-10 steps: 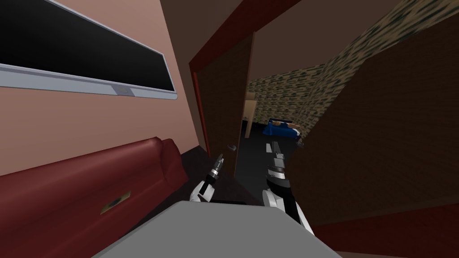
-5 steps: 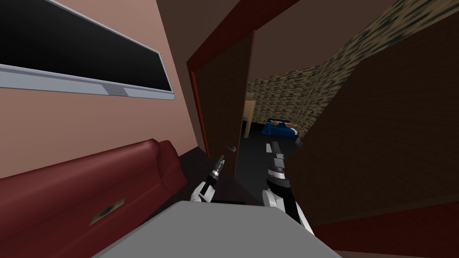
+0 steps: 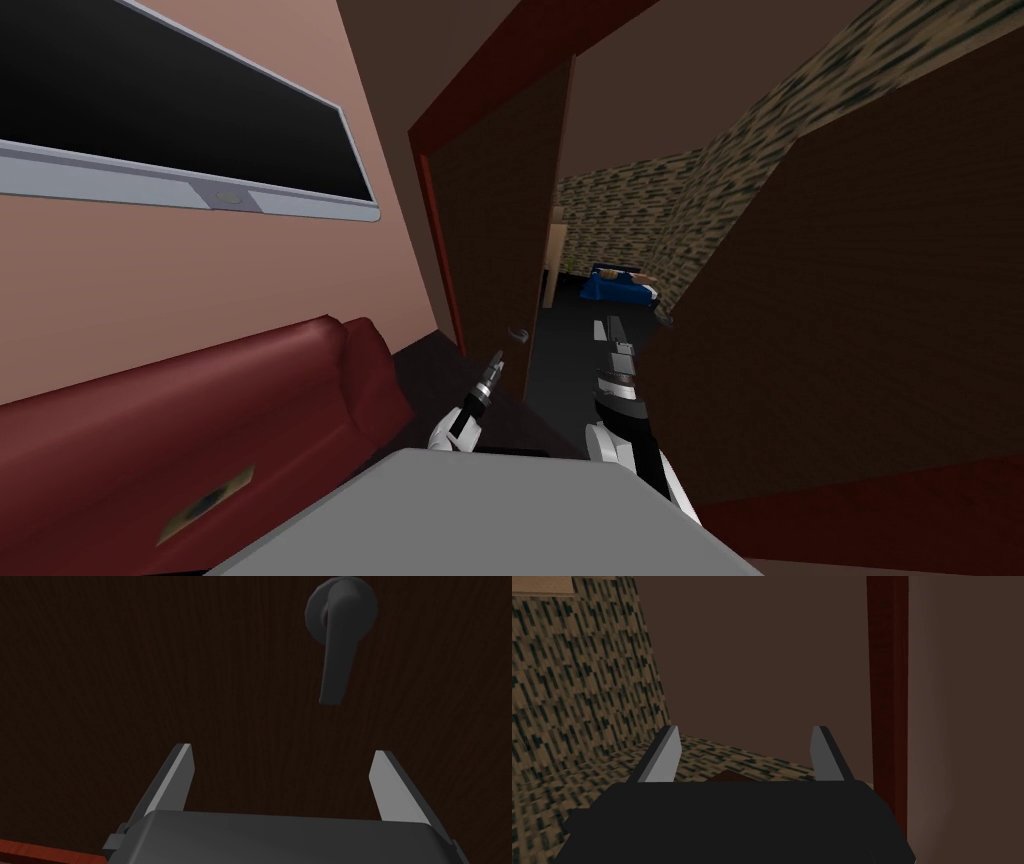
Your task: Push the door open
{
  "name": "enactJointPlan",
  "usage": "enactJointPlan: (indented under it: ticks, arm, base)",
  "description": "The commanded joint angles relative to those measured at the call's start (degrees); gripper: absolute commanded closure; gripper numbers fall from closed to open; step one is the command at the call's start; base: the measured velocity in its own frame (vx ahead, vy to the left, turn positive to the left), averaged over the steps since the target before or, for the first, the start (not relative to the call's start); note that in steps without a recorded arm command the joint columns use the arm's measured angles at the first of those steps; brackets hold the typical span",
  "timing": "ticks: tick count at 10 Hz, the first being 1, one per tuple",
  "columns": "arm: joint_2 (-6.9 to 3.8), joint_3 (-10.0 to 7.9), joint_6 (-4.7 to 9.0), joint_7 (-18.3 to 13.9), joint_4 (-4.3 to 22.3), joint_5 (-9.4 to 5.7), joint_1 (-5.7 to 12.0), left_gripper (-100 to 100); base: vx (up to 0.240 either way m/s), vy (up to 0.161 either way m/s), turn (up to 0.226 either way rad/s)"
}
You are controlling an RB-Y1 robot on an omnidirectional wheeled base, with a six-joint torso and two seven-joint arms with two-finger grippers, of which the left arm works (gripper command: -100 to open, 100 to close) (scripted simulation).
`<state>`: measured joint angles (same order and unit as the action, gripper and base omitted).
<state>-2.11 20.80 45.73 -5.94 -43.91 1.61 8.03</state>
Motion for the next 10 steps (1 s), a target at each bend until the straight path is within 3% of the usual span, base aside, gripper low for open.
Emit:
enactJointPlan:
  ticks: [1,3,7,9,10]
  arm:
    - [0.33,0.39,0.19,-0.09,2.00,0.10,0.87,-100]
    - [0.73,0.87,0.39,-0.13,4.04,0.23,1.65,-100]
    - [2.51,2.59,1.10,-0.29,11.36,0.69,4.45,-100]
    - [2.43,2.55,0.85,-0.26,10.85,0.70,4.21,-100]
    - [1.13,2.33,0.98,-0.15,11.20,0.60,4.36,-100]
  base:
    - [0.072,0.069,-0.059]
    - [0.058,0.059,-0.054]
    - [0.095,0.106,-0.096]
    - [0.045,0.046,-0.019]
    - [0.118,-0.028,-0.036]
